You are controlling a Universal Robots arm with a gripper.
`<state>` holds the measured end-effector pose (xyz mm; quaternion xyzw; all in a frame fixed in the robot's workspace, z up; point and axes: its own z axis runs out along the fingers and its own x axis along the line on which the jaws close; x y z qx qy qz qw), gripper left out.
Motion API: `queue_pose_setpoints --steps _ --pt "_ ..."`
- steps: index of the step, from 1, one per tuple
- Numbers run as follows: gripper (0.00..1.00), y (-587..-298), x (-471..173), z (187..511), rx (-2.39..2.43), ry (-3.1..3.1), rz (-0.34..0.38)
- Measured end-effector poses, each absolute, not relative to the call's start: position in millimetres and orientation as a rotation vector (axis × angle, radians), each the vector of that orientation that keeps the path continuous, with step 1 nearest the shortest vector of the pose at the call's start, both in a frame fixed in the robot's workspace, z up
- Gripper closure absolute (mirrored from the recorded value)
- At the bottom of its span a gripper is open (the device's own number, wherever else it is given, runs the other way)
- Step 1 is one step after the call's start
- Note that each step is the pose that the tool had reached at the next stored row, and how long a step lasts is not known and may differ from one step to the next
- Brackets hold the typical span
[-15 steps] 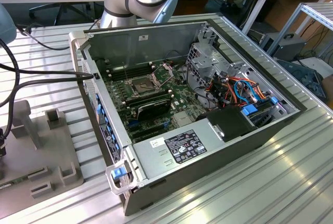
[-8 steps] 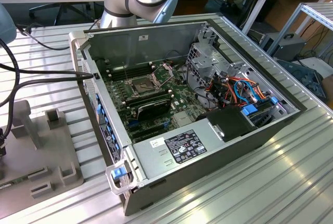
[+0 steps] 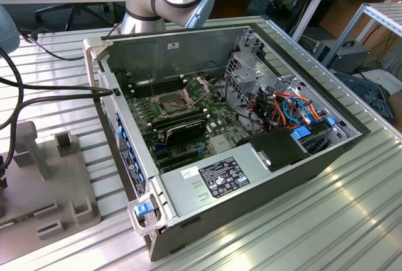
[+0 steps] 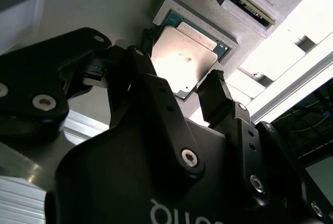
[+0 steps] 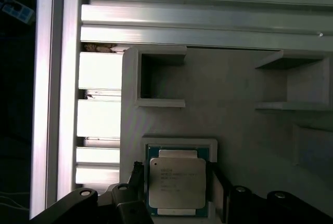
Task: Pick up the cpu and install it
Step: 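Pick up the cpu and move it towards the insertion slot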
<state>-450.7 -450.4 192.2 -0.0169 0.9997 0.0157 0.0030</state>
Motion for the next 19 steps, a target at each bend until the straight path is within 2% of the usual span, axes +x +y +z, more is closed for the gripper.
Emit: queue_pose_setpoints --steps 12,13,14,19 --pt "0.38 -450.5 -449.8 191.8 -0.053 3.135 0.049" --pt "0.4 -450.5 -449.8 191.8 -0.053 3.135 0.049" --pt "0.45 -450.5 -449.8 191.8 -0.053 3.135 0.049" --pt "0.45 -450.5 -449.8 191.7 -0.053 3.135 0.049"
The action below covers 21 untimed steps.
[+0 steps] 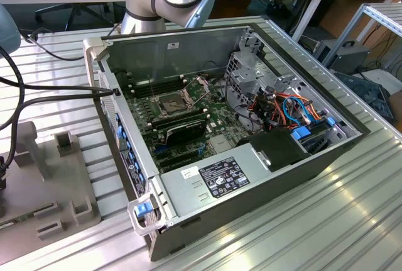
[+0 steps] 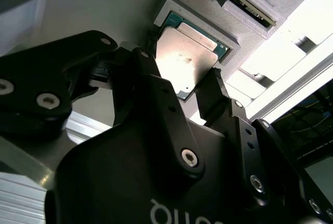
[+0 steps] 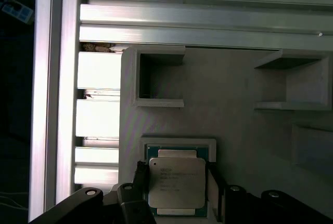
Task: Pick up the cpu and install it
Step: 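Pick up the cpu and move it towards the insertion slot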
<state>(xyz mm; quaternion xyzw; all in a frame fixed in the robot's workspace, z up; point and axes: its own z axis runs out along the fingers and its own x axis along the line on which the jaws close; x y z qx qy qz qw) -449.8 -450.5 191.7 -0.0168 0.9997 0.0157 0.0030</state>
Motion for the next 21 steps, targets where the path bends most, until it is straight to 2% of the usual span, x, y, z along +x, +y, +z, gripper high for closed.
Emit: queue_pose_setpoints --steps 21 --pt "0.45 -450.5 -449.8 199.3 -0.053 3.135 0.049"
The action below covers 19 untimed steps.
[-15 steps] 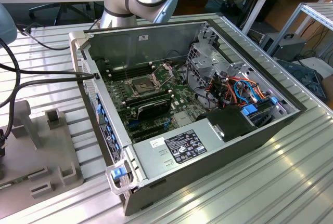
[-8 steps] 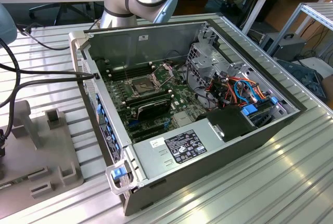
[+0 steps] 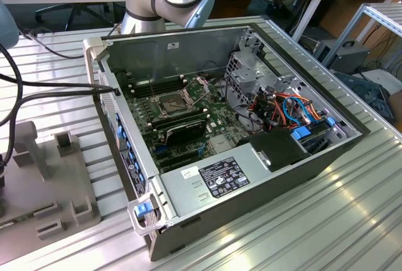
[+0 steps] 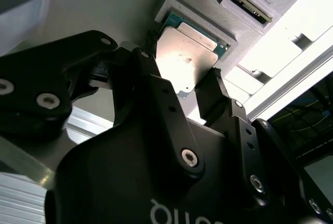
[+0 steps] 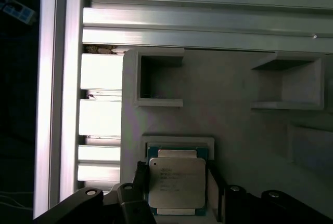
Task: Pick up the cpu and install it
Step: 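Pick up the cpu and move it towards the insertion slot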
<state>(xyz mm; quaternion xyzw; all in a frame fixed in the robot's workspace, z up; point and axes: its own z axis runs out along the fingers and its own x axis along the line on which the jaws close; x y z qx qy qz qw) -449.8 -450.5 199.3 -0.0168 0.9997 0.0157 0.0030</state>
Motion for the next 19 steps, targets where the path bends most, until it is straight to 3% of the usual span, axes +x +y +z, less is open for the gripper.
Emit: queue_pose_setpoints --steps 19 --pt "0.45 -450 -450 236 -0.053 3.136 0.012"
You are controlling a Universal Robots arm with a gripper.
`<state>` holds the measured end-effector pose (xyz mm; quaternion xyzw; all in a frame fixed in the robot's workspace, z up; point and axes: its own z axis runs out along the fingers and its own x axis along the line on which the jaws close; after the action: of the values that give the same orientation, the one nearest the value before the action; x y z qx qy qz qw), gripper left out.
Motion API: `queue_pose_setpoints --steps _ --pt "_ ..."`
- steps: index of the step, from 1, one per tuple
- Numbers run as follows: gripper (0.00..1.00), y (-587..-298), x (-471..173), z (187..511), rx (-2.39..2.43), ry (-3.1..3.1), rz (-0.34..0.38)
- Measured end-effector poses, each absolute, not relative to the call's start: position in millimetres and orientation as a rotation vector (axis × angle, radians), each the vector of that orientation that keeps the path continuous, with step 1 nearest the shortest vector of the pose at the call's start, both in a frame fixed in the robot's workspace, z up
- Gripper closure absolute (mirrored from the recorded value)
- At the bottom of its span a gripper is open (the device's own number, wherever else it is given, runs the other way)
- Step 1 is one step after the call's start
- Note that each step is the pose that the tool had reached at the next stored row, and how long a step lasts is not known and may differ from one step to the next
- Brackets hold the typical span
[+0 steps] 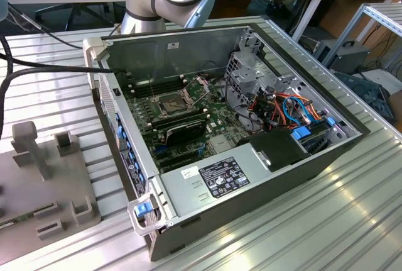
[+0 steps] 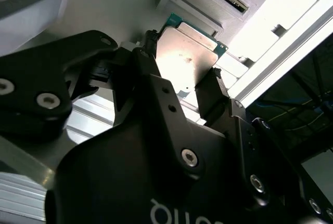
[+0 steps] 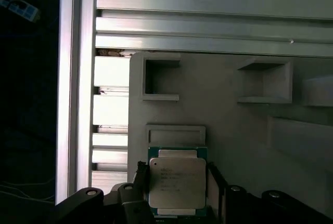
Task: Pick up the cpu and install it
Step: 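Pick up the cpu and move it towards the insertion slot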
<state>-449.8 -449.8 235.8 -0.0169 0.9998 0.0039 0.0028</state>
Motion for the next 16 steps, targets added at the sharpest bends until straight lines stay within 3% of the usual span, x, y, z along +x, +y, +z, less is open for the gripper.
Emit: queue_pose_setpoints --steps 16 --pt "0.45 -449 -450 265 -0.053 3.136 -0.028"
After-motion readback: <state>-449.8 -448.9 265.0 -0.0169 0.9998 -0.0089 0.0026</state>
